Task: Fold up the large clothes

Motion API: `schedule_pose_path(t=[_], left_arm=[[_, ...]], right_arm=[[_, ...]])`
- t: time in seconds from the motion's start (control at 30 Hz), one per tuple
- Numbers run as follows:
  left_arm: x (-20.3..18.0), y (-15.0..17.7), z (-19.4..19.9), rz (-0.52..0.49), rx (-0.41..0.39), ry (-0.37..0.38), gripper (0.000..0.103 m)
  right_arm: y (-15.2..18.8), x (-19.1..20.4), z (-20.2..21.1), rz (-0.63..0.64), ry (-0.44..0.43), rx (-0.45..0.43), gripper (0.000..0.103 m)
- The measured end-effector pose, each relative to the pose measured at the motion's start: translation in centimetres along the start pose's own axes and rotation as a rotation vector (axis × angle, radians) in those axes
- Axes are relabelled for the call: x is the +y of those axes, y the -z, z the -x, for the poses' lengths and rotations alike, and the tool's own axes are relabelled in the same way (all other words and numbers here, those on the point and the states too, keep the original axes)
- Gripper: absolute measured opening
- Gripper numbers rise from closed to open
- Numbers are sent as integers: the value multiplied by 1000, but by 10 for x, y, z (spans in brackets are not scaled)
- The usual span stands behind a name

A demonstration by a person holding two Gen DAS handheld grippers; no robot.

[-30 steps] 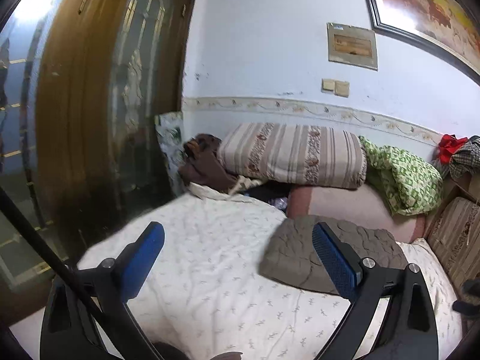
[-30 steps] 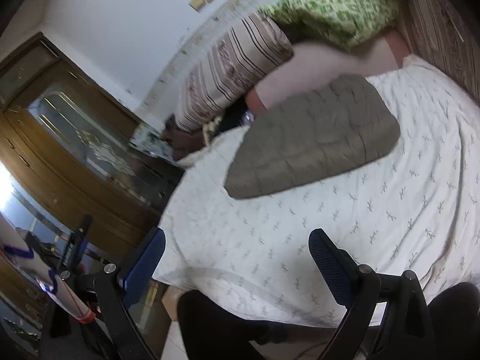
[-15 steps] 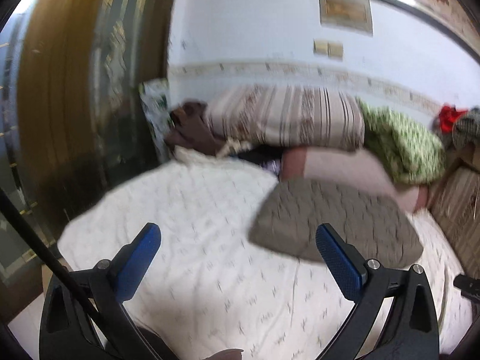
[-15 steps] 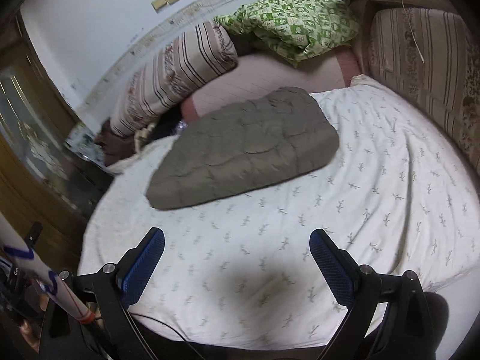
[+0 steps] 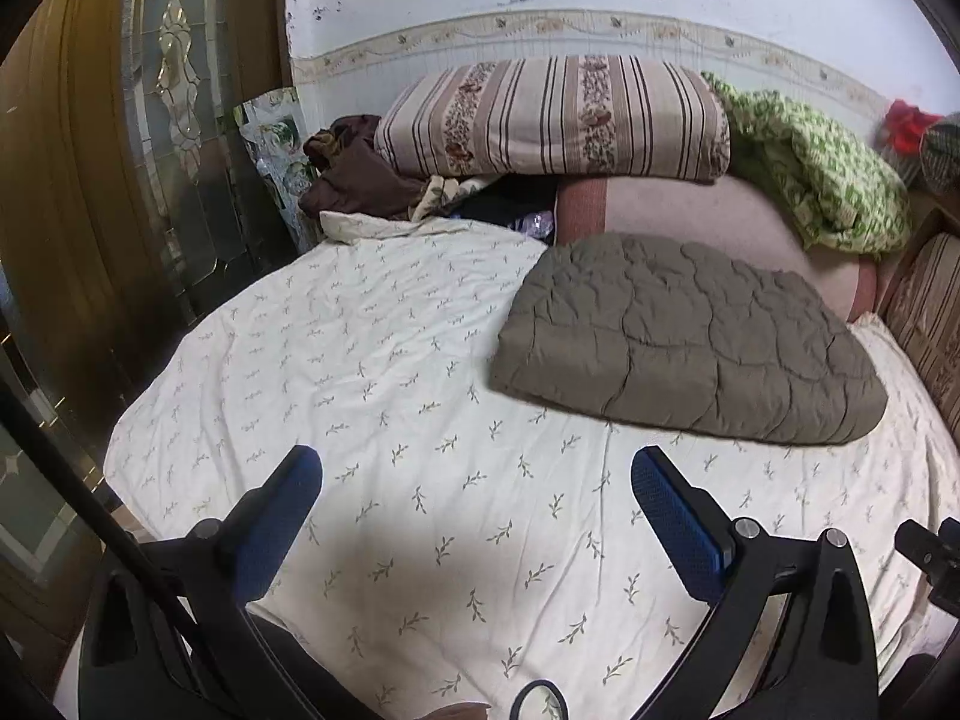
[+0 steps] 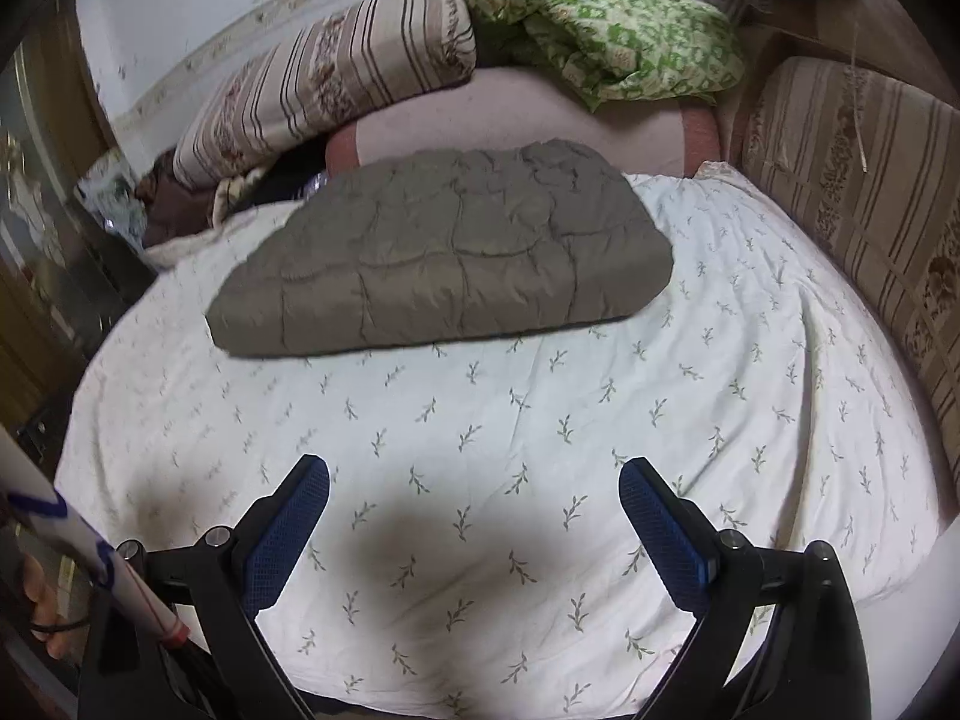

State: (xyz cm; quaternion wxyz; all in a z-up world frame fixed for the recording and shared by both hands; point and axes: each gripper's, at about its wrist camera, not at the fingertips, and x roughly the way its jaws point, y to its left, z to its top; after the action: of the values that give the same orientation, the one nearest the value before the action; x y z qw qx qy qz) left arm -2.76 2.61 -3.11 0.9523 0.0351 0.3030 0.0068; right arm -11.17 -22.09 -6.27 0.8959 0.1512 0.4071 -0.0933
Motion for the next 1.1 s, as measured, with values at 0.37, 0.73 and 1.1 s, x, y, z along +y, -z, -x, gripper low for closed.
schedule_pose_path(t=[0.37, 0.73, 1.1], left_arm=[[-15, 8, -32, -50, 104, 34, 103], [-35, 11, -61, -88, 184, 67, 103], [-22, -38, -148, -89, 254, 94, 99]], right_arm=[[7, 6, -37, 32, 20, 78, 99], [-3, -1, -64, 40, 64, 110, 99], [-90, -66, -104, -53, 77, 71, 99]])
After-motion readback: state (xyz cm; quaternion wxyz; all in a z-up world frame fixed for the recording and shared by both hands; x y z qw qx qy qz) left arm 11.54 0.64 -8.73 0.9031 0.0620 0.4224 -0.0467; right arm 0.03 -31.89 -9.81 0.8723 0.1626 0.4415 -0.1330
